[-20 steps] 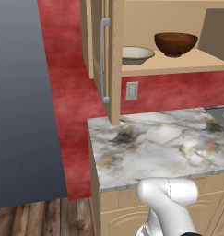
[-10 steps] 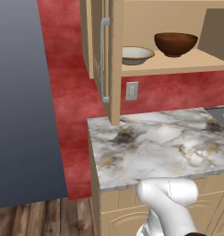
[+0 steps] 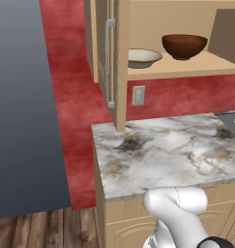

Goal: Open the cabinet. Pick the bowls from the counter and place them in the cabinet. Then close the cabinet.

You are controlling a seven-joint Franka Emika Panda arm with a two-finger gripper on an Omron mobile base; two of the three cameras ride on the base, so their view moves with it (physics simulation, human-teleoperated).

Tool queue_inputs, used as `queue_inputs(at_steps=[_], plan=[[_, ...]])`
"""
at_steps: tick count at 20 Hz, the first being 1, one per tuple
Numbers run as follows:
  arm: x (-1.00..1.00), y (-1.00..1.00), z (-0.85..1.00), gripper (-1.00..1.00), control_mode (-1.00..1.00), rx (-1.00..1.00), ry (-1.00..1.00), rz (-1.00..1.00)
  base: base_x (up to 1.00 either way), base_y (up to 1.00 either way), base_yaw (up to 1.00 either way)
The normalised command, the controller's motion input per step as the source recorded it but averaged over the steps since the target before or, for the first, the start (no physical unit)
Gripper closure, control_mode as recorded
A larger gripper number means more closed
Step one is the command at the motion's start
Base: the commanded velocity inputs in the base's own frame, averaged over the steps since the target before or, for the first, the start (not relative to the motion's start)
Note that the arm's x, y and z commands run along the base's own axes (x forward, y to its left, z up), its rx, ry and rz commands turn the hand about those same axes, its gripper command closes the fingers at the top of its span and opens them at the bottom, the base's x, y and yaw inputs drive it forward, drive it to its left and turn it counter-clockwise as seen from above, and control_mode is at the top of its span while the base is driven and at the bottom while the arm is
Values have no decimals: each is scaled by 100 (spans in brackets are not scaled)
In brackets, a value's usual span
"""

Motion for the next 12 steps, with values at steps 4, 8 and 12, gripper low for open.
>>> queue_inputs(at_steps=[4, 8, 12], plan=[[4, -27, -8, -100, -100, 0, 0, 0, 0, 0, 0], [2, -28, -15, -100, -100, 0, -3, 0, 0, 0, 0], [5, -24, -20, -100, -100, 0, -7, 0, 0, 0, 0]])
